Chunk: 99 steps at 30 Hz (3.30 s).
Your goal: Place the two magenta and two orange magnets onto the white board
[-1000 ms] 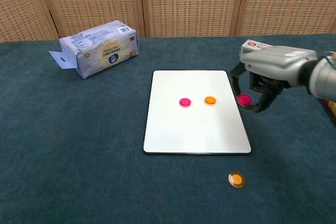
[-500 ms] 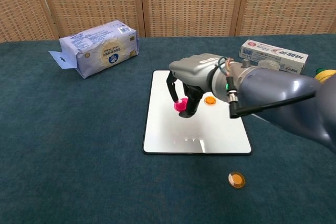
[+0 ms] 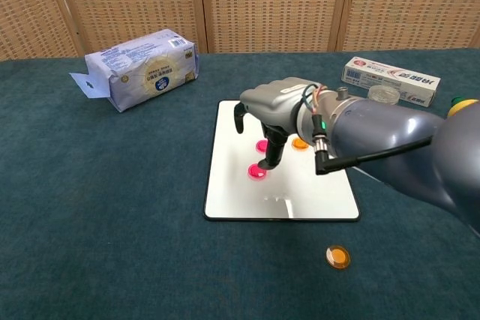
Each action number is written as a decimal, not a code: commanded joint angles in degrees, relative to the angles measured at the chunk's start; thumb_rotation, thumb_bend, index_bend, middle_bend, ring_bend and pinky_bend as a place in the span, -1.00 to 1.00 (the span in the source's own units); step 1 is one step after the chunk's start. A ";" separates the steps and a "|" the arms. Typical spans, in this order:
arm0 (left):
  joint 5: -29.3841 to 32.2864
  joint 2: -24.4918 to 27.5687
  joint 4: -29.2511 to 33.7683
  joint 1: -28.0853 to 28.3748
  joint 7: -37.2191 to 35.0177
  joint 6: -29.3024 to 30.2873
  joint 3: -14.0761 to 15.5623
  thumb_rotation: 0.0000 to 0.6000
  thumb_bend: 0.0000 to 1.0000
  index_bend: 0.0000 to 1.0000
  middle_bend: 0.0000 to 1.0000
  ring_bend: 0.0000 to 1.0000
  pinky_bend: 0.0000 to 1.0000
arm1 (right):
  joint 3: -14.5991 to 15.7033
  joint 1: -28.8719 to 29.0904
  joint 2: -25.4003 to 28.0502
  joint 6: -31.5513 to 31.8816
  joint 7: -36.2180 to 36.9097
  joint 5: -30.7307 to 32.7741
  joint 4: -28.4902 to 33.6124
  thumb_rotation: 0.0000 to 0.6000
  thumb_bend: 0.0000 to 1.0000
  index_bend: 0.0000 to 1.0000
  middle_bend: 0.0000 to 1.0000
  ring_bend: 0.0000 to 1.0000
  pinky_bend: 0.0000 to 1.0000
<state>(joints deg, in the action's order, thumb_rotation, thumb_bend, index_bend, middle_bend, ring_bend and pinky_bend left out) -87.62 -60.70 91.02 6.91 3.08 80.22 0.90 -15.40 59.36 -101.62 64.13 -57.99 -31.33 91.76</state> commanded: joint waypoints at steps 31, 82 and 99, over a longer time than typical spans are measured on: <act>-2.16 -0.83 0.36 -0.76 2.51 1.55 0.93 1.00 -1.00 -1.00 -1.00 -1.00 -1.00 | 23.44 -21.12 14.71 0.99 20.96 -35.73 11.96 1.00 -0.38 -0.30 0.92 0.85 1.00; -1.98 -0.51 0.46 -0.71 1.83 1.46 0.85 1.00 -1.00 -1.00 -1.00 -1.00 -1.00 | 19.21 -24.51 8.91 -4.07 14.16 -34.51 6.07 1.00 -0.33 -0.24 0.92 0.85 1.00; -1.86 -0.51 0.54 -0.61 2.05 1.17 0.88 1.00 -1.00 -1.00 -1.00 -1.00 -1.00 | 19.21 -25.25 8.97 -4.70 15.33 -34.53 5.07 1.00 -0.20 -0.03 0.92 0.85 1.00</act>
<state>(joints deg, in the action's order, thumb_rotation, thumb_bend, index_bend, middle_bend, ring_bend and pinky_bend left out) -89.48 -61.21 91.57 6.29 5.13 81.38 1.78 3.82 34.11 -92.66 59.44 -42.67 -65.88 96.84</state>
